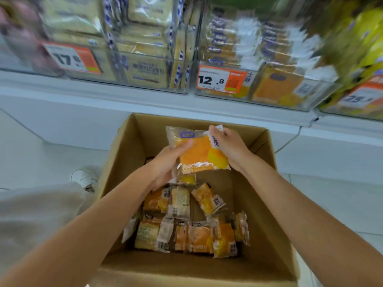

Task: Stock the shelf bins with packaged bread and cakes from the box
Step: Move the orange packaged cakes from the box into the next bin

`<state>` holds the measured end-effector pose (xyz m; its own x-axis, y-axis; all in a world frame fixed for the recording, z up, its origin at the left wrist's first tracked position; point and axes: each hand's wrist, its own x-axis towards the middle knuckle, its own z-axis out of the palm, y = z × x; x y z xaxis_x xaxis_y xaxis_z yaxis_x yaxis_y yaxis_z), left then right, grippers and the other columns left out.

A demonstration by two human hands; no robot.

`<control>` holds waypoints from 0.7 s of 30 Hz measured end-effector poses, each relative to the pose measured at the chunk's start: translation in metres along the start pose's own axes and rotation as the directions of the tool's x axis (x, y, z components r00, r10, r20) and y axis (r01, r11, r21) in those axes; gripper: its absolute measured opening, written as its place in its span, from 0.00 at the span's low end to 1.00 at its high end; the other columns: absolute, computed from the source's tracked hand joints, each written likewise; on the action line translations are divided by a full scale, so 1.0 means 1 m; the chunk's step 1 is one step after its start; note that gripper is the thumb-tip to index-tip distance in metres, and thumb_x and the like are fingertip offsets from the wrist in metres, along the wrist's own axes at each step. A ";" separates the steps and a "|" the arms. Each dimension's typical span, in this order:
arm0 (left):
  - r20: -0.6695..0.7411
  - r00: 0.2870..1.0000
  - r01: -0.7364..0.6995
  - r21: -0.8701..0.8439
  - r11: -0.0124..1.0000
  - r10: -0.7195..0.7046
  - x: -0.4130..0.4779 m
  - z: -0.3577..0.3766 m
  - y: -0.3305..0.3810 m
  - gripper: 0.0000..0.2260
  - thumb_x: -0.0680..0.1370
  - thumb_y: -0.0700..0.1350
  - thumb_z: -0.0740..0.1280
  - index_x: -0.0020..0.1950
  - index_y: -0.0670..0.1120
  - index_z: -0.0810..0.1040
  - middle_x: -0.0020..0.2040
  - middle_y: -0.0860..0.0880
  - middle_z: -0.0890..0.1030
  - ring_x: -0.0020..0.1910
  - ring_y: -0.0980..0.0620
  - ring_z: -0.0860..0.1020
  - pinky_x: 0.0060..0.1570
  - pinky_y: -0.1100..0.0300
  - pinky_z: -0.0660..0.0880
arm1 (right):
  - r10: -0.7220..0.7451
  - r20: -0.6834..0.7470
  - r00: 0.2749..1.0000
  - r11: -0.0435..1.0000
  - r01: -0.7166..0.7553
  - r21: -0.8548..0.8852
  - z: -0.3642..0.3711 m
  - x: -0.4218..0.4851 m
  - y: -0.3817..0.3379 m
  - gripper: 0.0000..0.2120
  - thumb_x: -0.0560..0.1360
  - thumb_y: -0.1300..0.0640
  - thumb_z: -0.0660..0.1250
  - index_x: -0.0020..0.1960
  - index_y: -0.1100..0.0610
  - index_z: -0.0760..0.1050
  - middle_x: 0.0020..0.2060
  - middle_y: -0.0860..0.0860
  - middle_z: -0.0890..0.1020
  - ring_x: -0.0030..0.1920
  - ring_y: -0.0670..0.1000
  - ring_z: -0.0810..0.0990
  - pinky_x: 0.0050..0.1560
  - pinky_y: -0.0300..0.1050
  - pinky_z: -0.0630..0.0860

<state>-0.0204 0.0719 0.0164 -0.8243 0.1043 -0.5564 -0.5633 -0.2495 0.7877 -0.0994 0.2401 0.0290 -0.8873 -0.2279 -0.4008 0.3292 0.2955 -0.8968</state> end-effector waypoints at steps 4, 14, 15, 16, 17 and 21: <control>-0.016 0.997 -0.080 -0.017 0.997 0.080 -0.015 0.014 0.029 0.15 0.81 0.55 0.61 0.63 0.48 0.76 0.56 0.43 0.84 0.56 0.44 0.82 0.57 0.47 0.78 | 0.111 0.191 0.975 0.983 -0.136 0.126 -0.019 -0.027 -0.025 0.29 0.70 0.43 0.73 0.65 0.55 0.72 0.53 0.55 0.84 0.52 0.54 0.84 0.51 0.49 0.82; -0.094 0.840 -0.450 0.429 0.784 0.534 -0.020 0.046 0.121 0.20 0.80 0.60 0.62 0.60 0.44 0.77 0.46 0.47 0.82 0.43 0.50 0.82 0.43 0.60 0.79 | -0.064 0.133 0.989 0.960 0.025 0.280 -0.052 -0.041 -0.100 0.26 0.67 0.54 0.76 0.63 0.58 0.77 0.52 0.56 0.85 0.51 0.54 0.85 0.51 0.49 0.81; -0.086 0.801 -0.482 0.492 0.725 0.592 -0.018 0.046 0.134 0.20 0.81 0.60 0.59 0.52 0.44 0.77 0.40 0.49 0.80 0.38 0.51 0.80 0.41 0.61 0.77 | -0.097 0.104 0.990 0.954 0.063 0.292 -0.058 -0.036 -0.109 0.24 0.67 0.55 0.76 0.62 0.58 0.78 0.51 0.55 0.85 0.50 0.54 0.85 0.49 0.47 0.82; -0.107 0.736 -0.503 0.573 0.647 0.668 -0.013 0.044 0.148 0.20 0.82 0.60 0.58 0.45 0.44 0.75 0.35 0.51 0.76 0.35 0.52 0.77 0.39 0.61 0.75 | -0.130 0.083 0.988 0.950 0.100 0.296 -0.064 -0.029 -0.117 0.23 0.67 0.55 0.76 0.61 0.57 0.78 0.51 0.55 0.85 0.50 0.54 0.85 0.49 0.47 0.82; -0.139 0.657 -0.509 0.643 0.572 0.741 -0.005 0.043 0.164 0.19 0.82 0.60 0.58 0.42 0.46 0.74 0.34 0.52 0.74 0.34 0.53 0.75 0.37 0.60 0.71 | -0.154 0.065 0.986 0.946 0.128 0.297 -0.071 -0.021 -0.126 0.23 0.66 0.55 0.76 0.60 0.57 0.78 0.52 0.55 0.85 0.51 0.54 0.85 0.51 0.48 0.81; -0.120 0.576 -0.440 0.788 0.430 0.809 0.043 0.027 0.224 0.22 0.80 0.61 0.60 0.64 0.47 0.77 0.54 0.51 0.80 0.52 0.53 0.77 0.49 0.59 0.71 | -0.227 -0.026 0.974 0.935 0.225 0.274 -0.092 0.022 -0.160 0.20 0.63 0.55 0.76 0.54 0.56 0.79 0.51 0.56 0.85 0.49 0.55 0.85 0.51 0.51 0.81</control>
<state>-0.1841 0.0468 0.1763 -0.9235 -0.2569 0.2847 0.0758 0.6056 0.7922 -0.2017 0.2735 0.1810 -0.9470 -0.2645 -0.1820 0.1966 -0.0295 -0.9800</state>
